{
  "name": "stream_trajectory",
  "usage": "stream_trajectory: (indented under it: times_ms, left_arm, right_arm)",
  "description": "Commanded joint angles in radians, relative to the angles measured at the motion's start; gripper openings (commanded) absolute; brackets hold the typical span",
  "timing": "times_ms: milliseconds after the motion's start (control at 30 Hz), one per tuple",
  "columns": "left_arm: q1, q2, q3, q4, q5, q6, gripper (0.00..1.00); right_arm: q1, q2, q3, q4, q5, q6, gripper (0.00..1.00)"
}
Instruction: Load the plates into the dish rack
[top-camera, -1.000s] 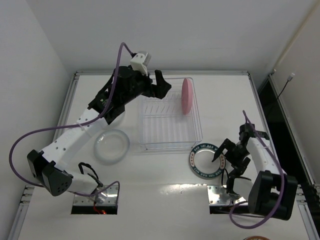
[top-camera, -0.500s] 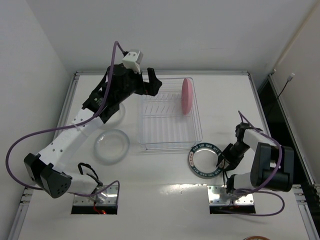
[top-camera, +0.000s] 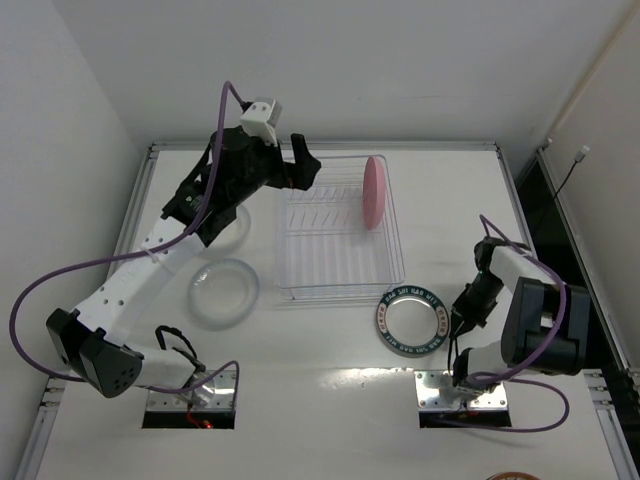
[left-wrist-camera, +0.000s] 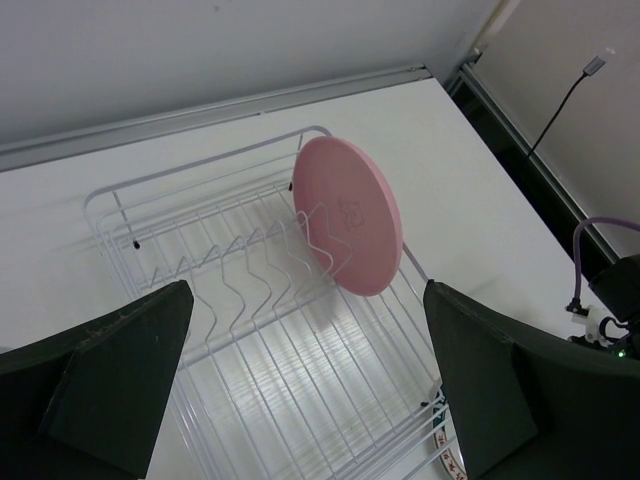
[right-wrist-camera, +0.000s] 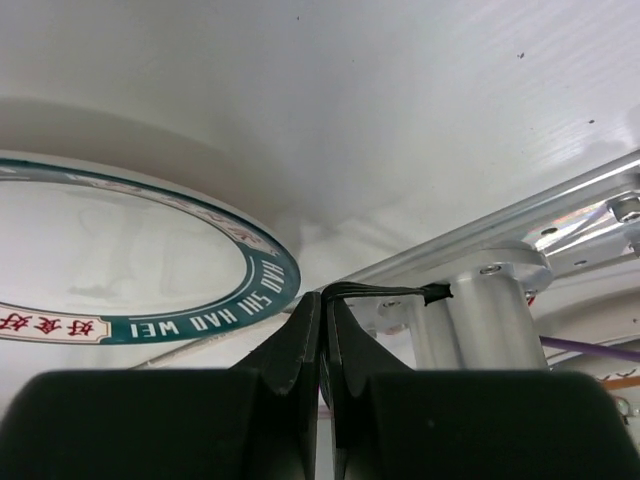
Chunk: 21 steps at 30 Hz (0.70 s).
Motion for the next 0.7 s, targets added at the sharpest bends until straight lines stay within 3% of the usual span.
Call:
stream_trajectory:
  times_ms: [0, 33, 67, 100, 133, 200, 300, 667]
  left_arm:
    - [0.021, -0.03, -0.002, 0.025, -0.003, -0.004, 1.0]
    - [0.021, -0.03, -0.002, 0.025, 0.008, -0.013, 1.0]
    - [0.021, -0.03, -0.002, 0.025, 0.017, -0.013, 1.0]
    - [0.021, -0.03, -0.002, 0.025, 0.017, -0.022, 1.0]
    - [0.021, -0.03, -0.002, 0.025, 0.017, -0.022, 1.0]
    - [0.03, -0.03, -0.002, 0.025, 0.027, -0.022, 1.0]
    - [0.039, -0.03, 0.009, 0.016, 0.027, -0.022, 1.0]
    - [0.071, -0.068, -0.005, -0.006, 0.027, -0.022, 1.0]
  right_arm:
    - [-0.002, -0.04, 0.089, 0.137, -0.008, -0.006, 0.0]
    - [-0.002, -0.026, 0.089, 0.153, -0.029, -0.006, 0.01]
    - [-0.002, -0.008, 0.078, 0.166, -0.05, -0.021, 0.09]
    - [-0.002, 0.001, 0.078, 0.185, -0.079, -0.022, 0.2]
    - [-0.002, 0.001, 0.064, 0.196, -0.089, -0.022, 0.42]
    - [-0.002, 0.01, 0.05, 0.216, -0.089, -0.022, 0.54]
    - [-0.002, 0.047, 0.05, 0.227, -0.089, -0.022, 0.6]
    - [0.007, 0.172, 0.052, 0.267, -0.1, -0.031, 0.6]
